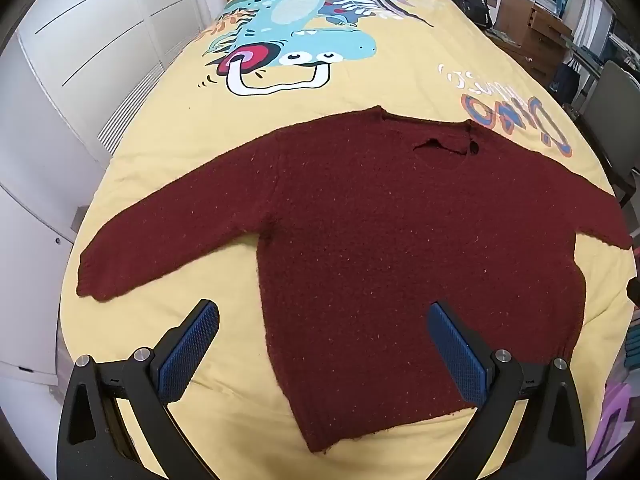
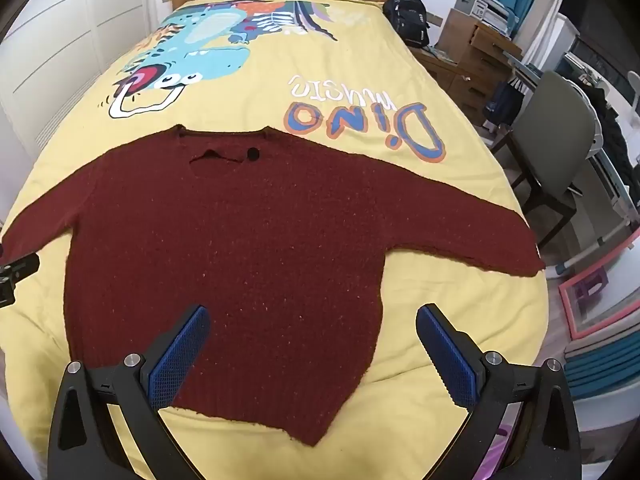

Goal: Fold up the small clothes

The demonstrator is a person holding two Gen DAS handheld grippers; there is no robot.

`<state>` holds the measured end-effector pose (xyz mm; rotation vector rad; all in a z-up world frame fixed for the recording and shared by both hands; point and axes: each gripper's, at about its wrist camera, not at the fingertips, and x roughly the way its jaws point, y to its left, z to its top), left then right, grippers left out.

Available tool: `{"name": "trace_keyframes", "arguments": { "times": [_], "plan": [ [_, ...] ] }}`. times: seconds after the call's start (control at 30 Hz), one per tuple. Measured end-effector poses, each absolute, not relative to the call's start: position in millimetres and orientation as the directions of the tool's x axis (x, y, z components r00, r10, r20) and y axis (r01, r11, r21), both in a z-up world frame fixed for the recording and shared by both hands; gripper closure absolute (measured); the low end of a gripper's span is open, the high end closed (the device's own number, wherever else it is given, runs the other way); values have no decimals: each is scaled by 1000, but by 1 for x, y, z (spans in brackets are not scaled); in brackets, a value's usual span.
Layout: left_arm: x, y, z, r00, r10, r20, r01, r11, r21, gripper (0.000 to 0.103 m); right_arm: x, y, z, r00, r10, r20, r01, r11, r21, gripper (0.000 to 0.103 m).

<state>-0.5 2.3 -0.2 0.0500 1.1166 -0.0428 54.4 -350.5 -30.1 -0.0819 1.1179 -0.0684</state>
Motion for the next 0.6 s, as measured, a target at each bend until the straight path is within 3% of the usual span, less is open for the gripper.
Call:
{"name": "trace_keyframes", "arguments": {
  "times": [0.6],
  "plan": [
    [0, 6, -9, 433, 32, -901, 60, 996, 64, 1, 54, -344, -38, 420, -94, -903, -12, 994, -109, 0]
  ]
}}
